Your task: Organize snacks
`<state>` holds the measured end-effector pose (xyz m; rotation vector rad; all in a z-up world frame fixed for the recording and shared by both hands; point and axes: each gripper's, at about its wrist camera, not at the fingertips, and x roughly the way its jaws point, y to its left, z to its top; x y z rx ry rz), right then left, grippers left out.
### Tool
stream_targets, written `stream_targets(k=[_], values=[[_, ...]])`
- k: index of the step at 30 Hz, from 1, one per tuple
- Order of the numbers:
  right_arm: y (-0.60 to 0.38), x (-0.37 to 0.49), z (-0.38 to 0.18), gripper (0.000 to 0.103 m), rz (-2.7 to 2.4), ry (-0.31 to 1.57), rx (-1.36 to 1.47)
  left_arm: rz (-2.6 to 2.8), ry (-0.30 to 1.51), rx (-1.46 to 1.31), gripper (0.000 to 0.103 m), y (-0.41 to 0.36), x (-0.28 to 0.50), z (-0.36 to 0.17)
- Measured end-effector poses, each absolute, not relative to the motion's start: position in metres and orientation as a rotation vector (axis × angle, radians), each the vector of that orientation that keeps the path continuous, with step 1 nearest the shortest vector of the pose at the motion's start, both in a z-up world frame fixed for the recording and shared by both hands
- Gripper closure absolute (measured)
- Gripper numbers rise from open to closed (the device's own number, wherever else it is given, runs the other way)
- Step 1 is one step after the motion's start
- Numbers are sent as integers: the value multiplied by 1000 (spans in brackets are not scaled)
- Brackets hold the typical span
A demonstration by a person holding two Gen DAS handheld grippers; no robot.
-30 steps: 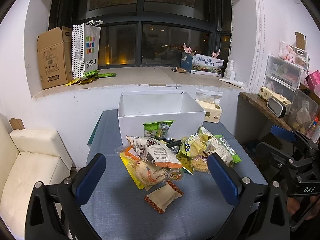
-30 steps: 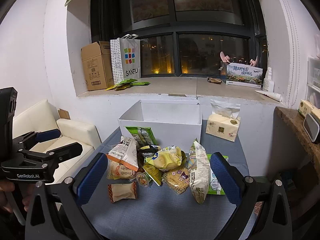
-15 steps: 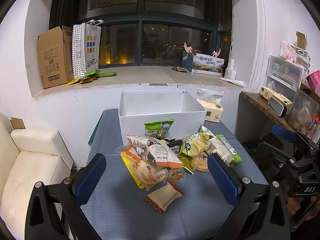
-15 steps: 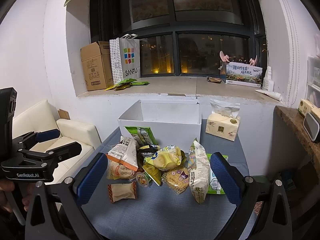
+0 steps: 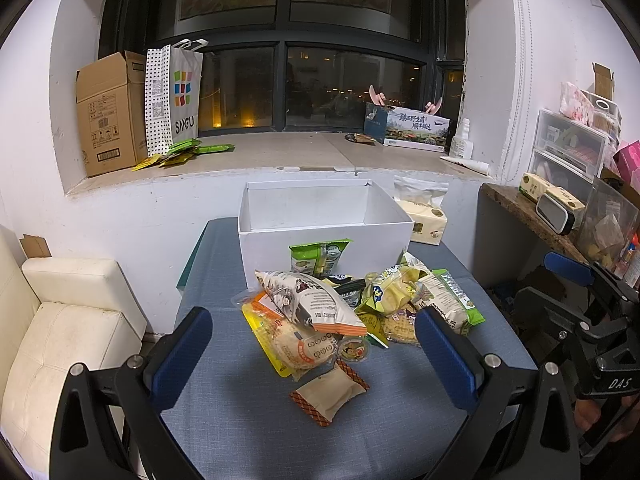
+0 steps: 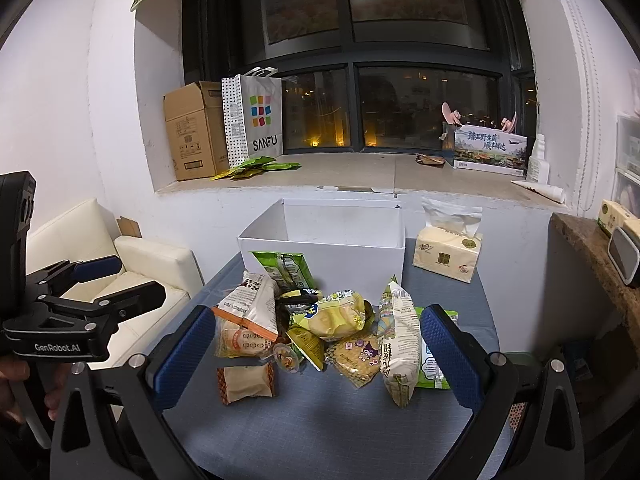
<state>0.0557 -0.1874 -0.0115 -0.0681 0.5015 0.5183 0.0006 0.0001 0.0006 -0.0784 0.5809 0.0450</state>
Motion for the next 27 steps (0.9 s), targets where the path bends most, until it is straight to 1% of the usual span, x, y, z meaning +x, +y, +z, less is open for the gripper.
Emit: stream_targets(k=[27], values=[[-185, 54, -11, 0, 523, 504, -71, 44, 582, -81, 0, 2, 0, 1]])
